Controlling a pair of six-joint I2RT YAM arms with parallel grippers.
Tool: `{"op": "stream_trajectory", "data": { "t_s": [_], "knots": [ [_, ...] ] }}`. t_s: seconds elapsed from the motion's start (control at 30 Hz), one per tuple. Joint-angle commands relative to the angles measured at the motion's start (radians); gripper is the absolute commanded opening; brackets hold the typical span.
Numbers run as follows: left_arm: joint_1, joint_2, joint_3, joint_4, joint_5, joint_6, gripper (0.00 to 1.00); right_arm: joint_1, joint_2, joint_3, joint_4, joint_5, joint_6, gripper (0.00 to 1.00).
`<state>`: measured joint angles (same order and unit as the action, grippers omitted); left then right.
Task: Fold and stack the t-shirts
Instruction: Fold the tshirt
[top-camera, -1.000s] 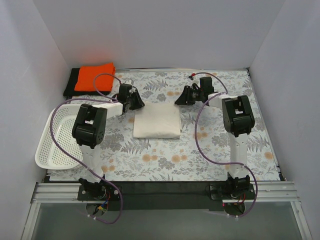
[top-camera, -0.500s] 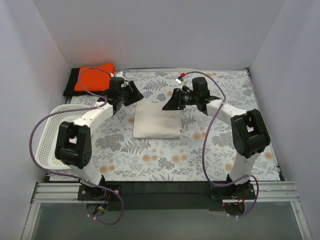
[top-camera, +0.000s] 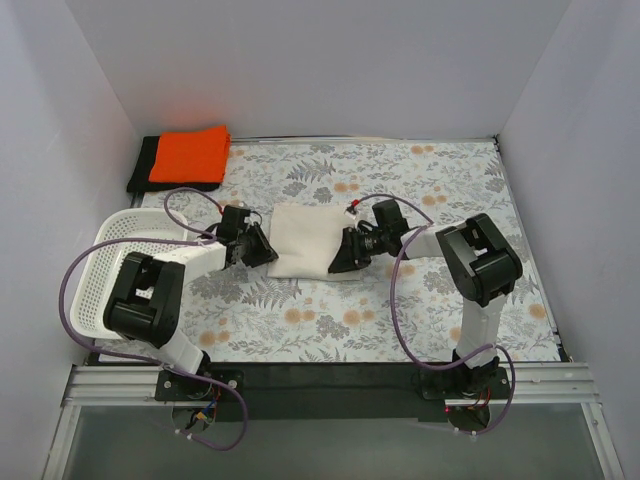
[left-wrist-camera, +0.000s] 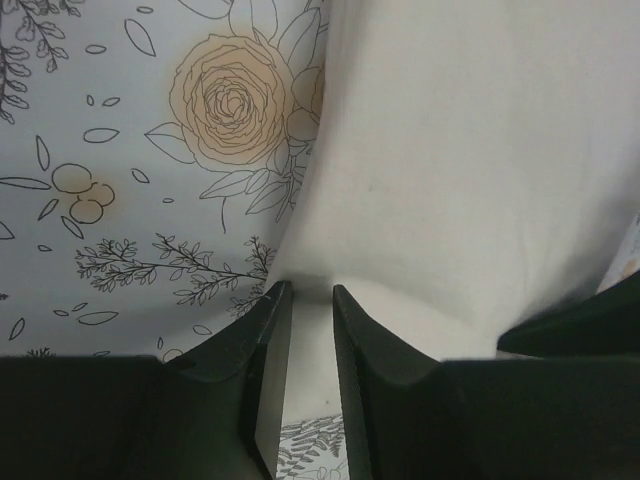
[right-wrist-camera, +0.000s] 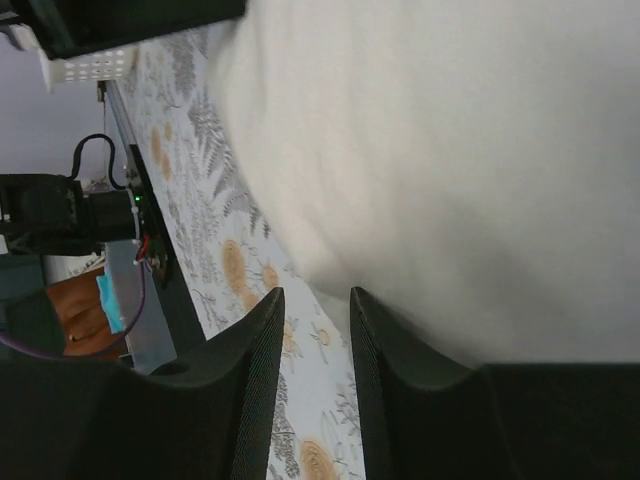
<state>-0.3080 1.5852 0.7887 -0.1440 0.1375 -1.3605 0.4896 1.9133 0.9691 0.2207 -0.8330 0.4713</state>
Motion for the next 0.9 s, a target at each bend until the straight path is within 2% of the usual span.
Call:
{"op": "stream_trajectory", "data": {
  "t_s": [0.0,0.27,0.43,0.47,0.6,0.67,0.73,0.77,0.83,0.87],
  "knots": [
    [-0.005,0.013,-0.035,0.049,0.027,-0.058,0.24,-0.043,0.038,-0.064,0.040,-0.006,-0.065,0.34],
    [-0.040,-0.011,-0.132,0.084,0.054,-0.124,0.19,-0.210,0.112,-0.133,0.039,-0.044,-0.151,0.33],
    [-0.056,-0.115,-0.128,0.035,0.041,-0.149,0.19,-0.246,0.023,-0.123,0.003,-0.060,-0.187,0.33],
    [-0.054,-0.137,-0.120,0.017,0.030,-0.144,0.20,-0.241,-0.002,-0.113,-0.065,-0.048,-0.221,0.33],
    [-0.055,-0.275,-0.086,-0.072,-0.056,-0.135,0.32,-0.214,-0.144,-0.058,-0.219,0.060,-0.295,0.38],
    [-0.052,-0.312,-0.057,-0.141,-0.122,-0.132,0.40,-0.171,-0.226,-0.009,-0.330,0.158,-0.315,0.43],
    [-0.045,-0.347,-0.022,-0.222,-0.179,-0.137,0.47,-0.128,-0.290,0.026,-0.374,0.265,-0.336,0.46],
    [-0.043,-0.356,-0.010,-0.245,-0.223,-0.137,0.53,-0.071,-0.307,0.058,-0.392,0.308,-0.339,0.49],
    [-0.036,-0.378,0.007,-0.314,-0.265,-0.143,0.60,-0.004,-0.329,0.101,-0.444,0.430,-0.361,0.50],
    [-0.033,-0.381,0.026,-0.336,-0.291,-0.144,0.63,0.068,-0.329,0.120,-0.455,0.467,-0.368,0.52]
  ]
}}
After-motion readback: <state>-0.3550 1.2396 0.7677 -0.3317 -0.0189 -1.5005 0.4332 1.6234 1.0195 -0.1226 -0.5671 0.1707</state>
